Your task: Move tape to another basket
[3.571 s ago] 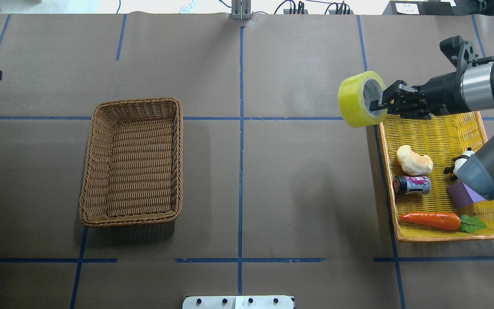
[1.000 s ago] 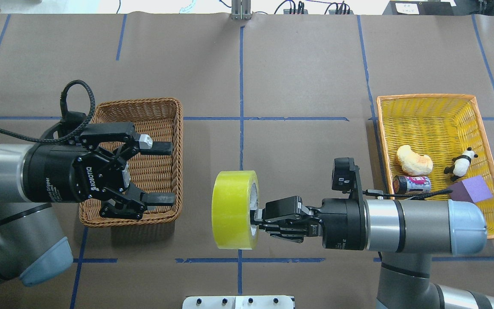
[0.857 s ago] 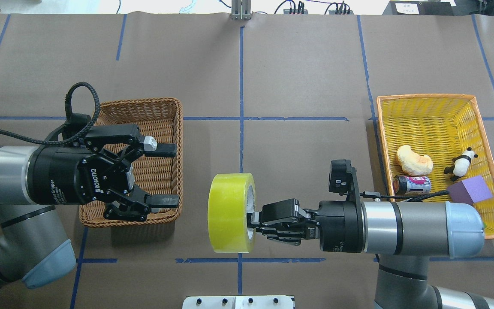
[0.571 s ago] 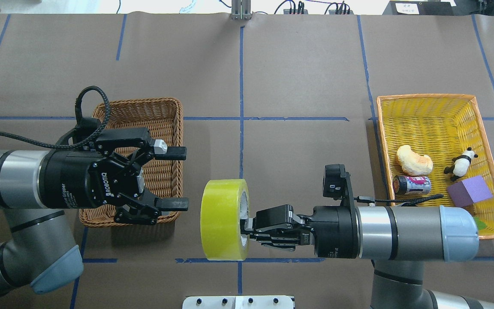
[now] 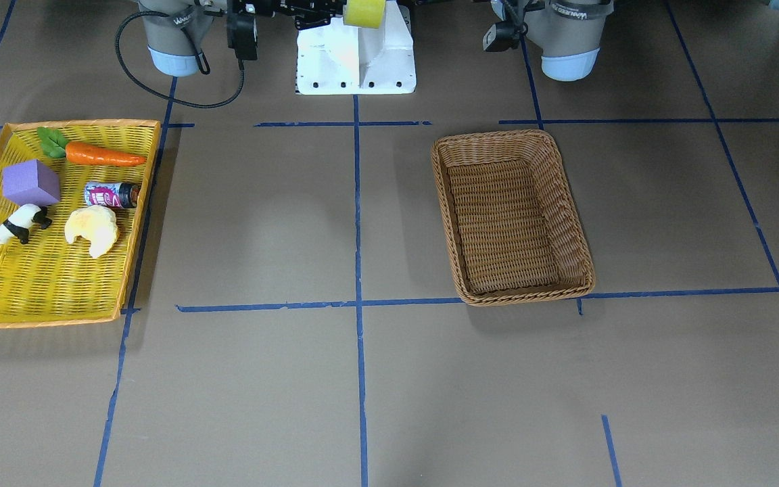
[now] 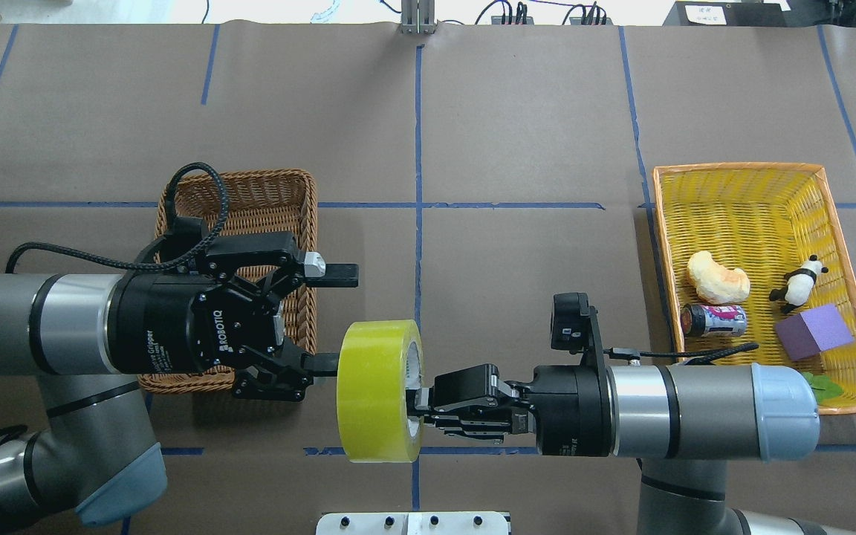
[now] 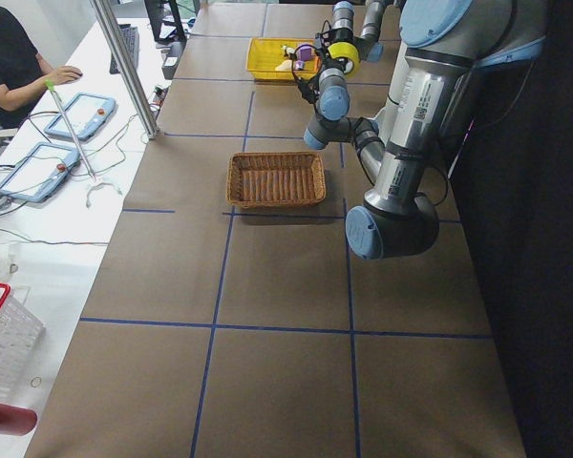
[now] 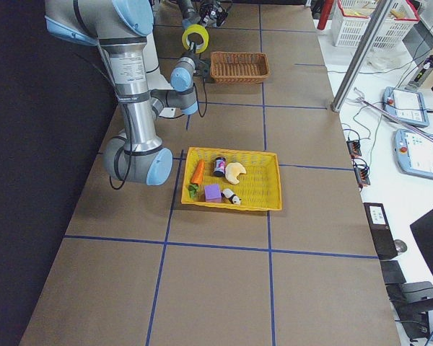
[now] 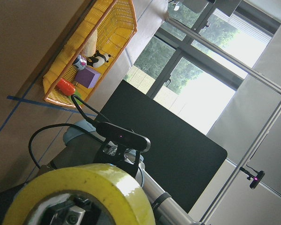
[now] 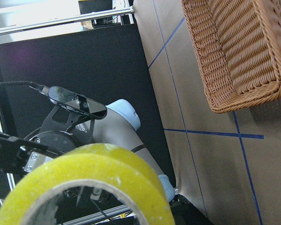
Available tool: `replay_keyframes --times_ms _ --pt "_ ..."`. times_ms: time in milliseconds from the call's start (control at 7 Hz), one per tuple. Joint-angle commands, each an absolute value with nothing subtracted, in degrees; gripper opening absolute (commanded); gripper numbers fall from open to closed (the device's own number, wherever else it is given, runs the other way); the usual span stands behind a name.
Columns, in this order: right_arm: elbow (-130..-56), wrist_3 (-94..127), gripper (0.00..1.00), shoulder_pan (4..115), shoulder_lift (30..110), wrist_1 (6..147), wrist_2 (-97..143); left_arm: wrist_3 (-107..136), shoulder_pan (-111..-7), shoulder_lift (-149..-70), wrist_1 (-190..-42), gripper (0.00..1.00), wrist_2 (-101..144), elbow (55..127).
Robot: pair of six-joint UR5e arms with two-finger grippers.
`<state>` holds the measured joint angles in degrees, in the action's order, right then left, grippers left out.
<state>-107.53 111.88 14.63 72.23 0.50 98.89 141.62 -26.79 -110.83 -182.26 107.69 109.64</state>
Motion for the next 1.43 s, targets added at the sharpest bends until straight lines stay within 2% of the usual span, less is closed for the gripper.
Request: replay_keyframes --times_ms 0,714,857,1143,1286 --pt "-107.5 111.9 0.02 14.5 72.0 0.5 98.4 141.6 -25.8 -111.6 -181.6 1.00 107.6 109.6" --pt "-107.4 111.8 0.02 14.3 72.1 0.5 98.2 141.5 -24.3 -111.5 -181.6 0.98 106.3 109.6" --pt "-107.5 111.8 0.03 14.3 72.1 0.5 98.2 141.6 -24.3 -111.5 -181.6 0.88 106.3 109.7" --pt "-107.5 111.8 0.06 14.3 72.0 0.5 97.4 141.6 -24.3 -111.4 -181.6 0.57 106.3 109.9" --pt "-107.5 111.8 0.65 14.3 72.0 0.4 97.6 141.6 -24.3 -111.4 -181.7 0.31 106.3 110.0"
